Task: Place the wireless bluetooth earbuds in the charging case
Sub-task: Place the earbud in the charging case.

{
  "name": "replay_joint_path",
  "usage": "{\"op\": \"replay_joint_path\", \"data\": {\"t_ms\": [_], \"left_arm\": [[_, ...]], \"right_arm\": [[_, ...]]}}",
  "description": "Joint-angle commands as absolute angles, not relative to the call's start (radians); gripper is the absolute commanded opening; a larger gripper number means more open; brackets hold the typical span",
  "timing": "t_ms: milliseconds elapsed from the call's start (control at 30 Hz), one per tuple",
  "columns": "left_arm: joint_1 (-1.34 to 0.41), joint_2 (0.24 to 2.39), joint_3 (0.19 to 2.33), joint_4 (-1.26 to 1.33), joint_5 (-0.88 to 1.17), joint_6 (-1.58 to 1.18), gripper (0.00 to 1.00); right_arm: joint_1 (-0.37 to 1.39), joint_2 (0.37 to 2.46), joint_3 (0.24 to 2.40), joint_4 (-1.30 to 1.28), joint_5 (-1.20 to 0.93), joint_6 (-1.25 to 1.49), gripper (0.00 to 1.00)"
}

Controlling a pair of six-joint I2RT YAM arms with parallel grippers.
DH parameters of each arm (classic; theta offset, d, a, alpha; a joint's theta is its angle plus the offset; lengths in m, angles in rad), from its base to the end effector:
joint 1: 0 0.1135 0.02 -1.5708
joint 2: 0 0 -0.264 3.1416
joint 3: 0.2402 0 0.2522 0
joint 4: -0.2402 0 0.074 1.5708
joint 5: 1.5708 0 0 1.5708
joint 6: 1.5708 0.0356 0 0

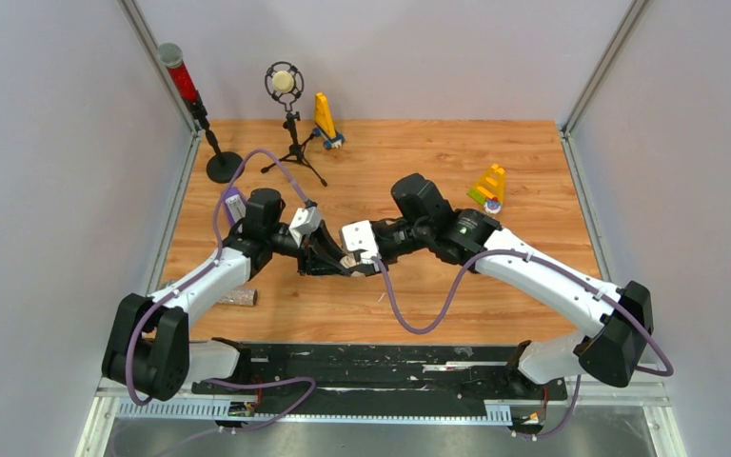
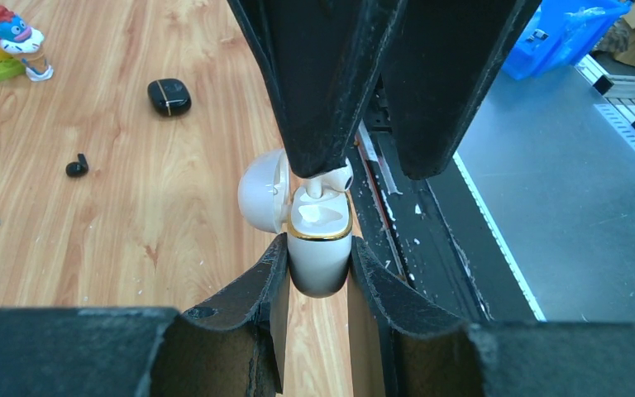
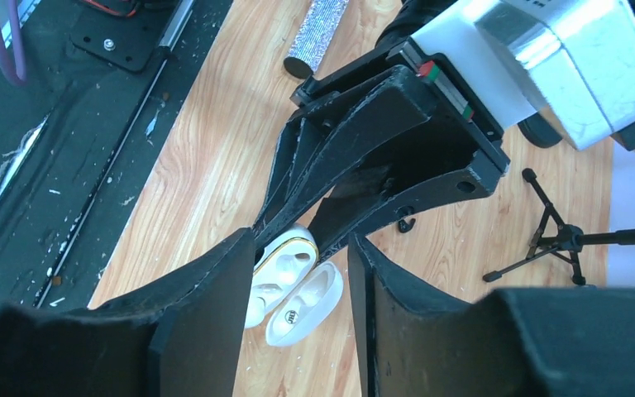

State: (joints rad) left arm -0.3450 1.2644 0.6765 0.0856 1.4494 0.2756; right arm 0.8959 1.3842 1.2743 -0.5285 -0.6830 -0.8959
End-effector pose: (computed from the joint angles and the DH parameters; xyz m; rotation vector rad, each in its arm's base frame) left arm 0.2197 -0.1165 0.2416 1.3351 1.3153 -1.5031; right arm 0.1716 0.2504 0.3451 -1.8799 1.0219 0.7486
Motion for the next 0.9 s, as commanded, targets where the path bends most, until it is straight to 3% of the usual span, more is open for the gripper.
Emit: {"op": "replay_joint_path", "data": {"t_ms": [0, 333, 767, 867], "left_arm": [[-0.348, 1.264, 0.708, 0.078, 1.471, 0.301, 0.33], [-0.348, 1.259, 0.712, 0.063, 1.47, 0.314, 0.33], [-0.35, 1.253, 0.713, 0.053, 1.472, 0.32, 0.32], [-0.35, 1.254, 0.713, 0.051, 1.475, 0.325, 0.32]], "right_arm": [[0.904, 1.351, 1.3, -0.46, -0.672, -0.817, 0.48], [0.901, 1.258, 1.192, -0.503, -0.524, -0.997, 0.82], [0.902, 1.29, 1.144, -0.435, -0.493, -0.998, 0.9], [0.902, 1.3, 1.147, -0.41, -0.483, -0.981, 0.99]]}}
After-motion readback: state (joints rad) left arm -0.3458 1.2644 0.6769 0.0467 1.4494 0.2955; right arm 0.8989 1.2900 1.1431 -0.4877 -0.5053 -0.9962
